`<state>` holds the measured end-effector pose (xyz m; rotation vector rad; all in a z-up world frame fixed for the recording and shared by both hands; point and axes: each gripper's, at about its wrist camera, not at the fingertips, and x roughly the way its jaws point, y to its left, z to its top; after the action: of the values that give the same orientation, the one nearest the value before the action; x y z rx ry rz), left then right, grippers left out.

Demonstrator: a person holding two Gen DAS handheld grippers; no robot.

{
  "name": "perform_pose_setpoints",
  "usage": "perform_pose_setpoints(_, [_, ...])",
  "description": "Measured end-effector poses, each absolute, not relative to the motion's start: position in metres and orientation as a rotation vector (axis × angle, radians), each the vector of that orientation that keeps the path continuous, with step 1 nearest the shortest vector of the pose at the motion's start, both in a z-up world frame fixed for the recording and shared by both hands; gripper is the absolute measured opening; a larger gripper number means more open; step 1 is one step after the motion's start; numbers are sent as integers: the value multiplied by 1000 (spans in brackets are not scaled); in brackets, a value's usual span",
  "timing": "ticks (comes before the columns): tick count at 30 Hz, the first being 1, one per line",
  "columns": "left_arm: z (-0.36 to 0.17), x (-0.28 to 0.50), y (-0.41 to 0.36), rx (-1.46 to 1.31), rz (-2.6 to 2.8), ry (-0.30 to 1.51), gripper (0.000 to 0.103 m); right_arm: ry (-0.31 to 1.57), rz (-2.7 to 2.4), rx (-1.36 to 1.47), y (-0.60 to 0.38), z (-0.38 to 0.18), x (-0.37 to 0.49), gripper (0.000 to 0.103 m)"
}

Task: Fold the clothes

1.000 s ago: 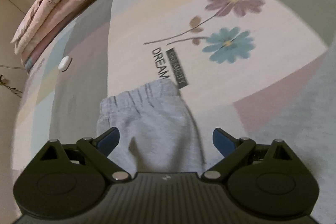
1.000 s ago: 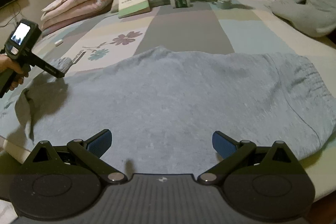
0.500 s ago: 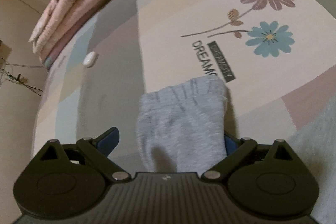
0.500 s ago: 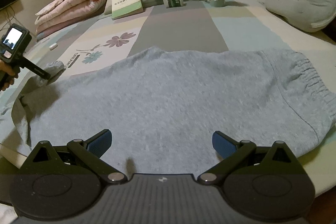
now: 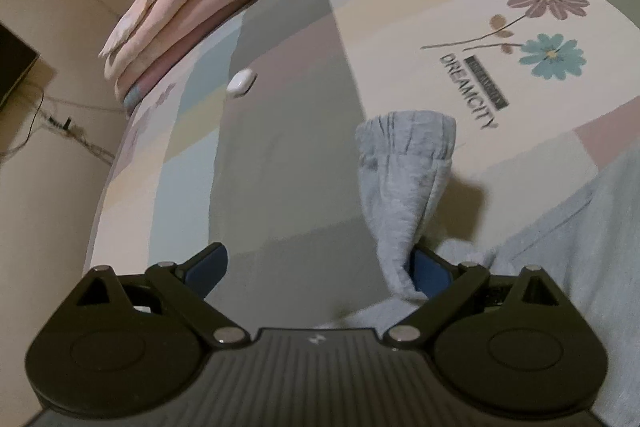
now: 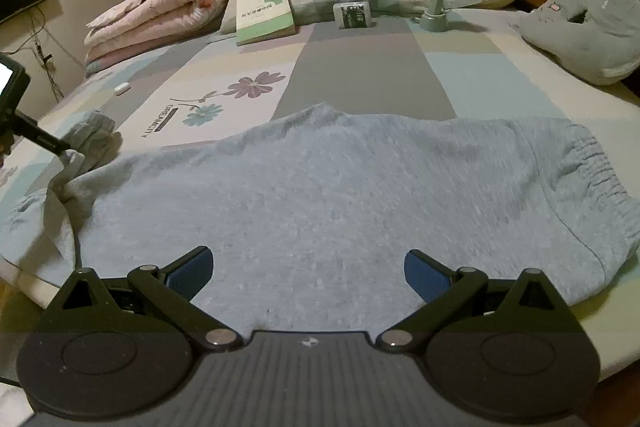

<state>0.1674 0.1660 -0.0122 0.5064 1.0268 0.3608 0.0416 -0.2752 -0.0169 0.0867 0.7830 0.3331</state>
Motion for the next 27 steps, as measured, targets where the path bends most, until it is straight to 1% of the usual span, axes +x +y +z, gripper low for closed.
perform_pose_setpoints(8, [-19,133,204,409,404,1055,96,777,353,47,-260,-8,33,103])
perform_pose_setpoints(17, [-38,91,246,224,381,1074,96,787,361,-23,-235,0,30,103])
perform_pose_setpoints(27, [-41,56,258,25,195,1012,96,783,420,-160,-171,11,28,103])
